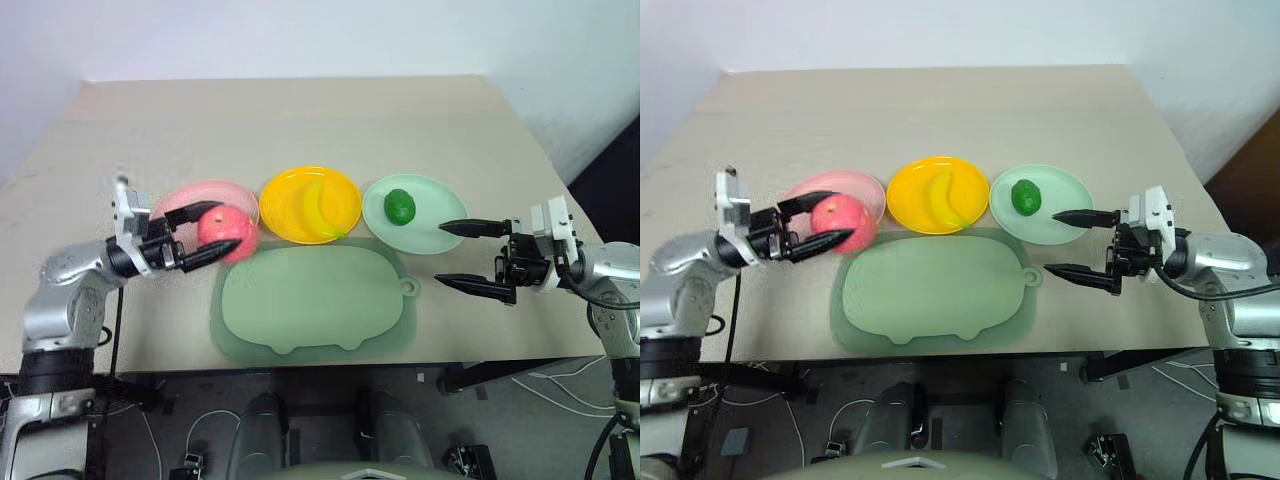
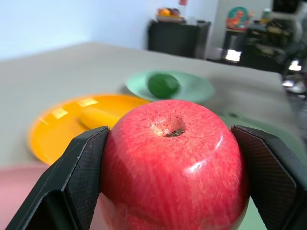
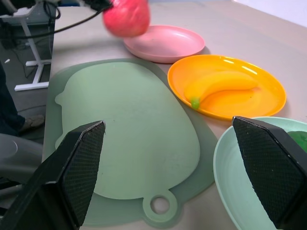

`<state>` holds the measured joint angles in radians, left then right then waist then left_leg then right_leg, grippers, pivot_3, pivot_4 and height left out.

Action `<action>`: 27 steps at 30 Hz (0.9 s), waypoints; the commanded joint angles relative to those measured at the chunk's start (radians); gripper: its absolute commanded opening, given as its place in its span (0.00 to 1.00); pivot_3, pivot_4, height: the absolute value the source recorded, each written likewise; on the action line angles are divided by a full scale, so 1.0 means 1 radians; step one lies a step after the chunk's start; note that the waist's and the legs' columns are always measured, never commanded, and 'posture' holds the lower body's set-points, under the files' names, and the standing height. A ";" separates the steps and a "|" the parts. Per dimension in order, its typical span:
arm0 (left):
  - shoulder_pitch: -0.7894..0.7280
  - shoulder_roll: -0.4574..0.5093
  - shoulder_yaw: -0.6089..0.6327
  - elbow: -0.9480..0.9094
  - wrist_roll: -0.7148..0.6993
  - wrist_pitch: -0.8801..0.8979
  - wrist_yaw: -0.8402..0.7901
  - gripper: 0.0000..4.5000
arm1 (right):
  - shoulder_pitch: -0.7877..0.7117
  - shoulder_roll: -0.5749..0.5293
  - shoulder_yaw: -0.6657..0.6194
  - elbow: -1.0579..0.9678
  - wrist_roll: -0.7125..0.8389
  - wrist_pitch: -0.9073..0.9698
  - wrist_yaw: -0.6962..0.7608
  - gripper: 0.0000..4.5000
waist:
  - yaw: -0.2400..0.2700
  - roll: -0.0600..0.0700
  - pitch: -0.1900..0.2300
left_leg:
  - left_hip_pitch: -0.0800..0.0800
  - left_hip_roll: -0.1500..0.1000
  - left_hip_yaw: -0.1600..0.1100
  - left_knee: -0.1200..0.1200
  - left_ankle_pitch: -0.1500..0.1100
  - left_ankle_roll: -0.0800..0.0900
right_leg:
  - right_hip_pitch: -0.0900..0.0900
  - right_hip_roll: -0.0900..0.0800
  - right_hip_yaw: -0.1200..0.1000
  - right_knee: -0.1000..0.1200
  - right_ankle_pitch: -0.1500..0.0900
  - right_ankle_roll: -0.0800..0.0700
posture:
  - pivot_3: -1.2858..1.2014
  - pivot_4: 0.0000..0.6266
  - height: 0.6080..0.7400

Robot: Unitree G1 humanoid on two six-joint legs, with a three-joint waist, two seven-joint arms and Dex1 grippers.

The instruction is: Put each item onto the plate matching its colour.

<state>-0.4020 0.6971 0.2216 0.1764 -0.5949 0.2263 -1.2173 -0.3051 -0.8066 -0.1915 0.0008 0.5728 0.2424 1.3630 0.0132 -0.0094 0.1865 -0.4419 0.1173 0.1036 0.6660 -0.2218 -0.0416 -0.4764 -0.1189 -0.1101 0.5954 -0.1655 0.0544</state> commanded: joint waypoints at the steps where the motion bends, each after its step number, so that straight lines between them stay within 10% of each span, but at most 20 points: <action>1: -0.049 0.017 0.001 0.106 0.079 -0.055 0.037 0.84 | -0.020 0.009 -0.004 -0.026 0.022 0.006 -0.007 1.00 | -0.002 0.000 0.000 | 0.000 0.000 0.000 0.000 0.000 0.000 | 0.000 0.000 0.000 0.001 0.000 0.000 | 0.52 0.24 0.58; 10: -0.169 -0.016 -0.022 0.455 0.299 -0.354 0.212 0.84 | -0.009 0.026 -0.002 -0.047 0.028 0.009 -0.021 1.00 | 0.001 -0.001 0.000 | -0.001 0.000 0.000 0.000 0.000 0.001 | -0.001 0.000 0.000 0.002 0.001 -0.001 | 0.52 0.24 0.58; 27: -0.217 -0.008 0.024 0.534 0.280 -0.343 0.238 1.00 | -0.010 0.042 0.006 -0.053 0.026 0.009 -0.037 1.00 | 0.000 -0.001 0.000 | 0.000 0.000 0.000 0.001 0.001 0.001 | -0.001 0.000 0.000 0.003 0.001 -0.001 | 0.52 0.24 0.58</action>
<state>-0.5965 0.6664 0.2126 0.7421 -0.2902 -0.1148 -0.9816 -0.3021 -0.7658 -0.1714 -0.0183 0.5763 0.2560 1.3289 0.0132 -0.0104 0.1870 -0.4421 0.1174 0.1035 0.6666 -0.2209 -0.0402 -0.4773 -0.1188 -0.1102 0.5982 -0.1645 0.0534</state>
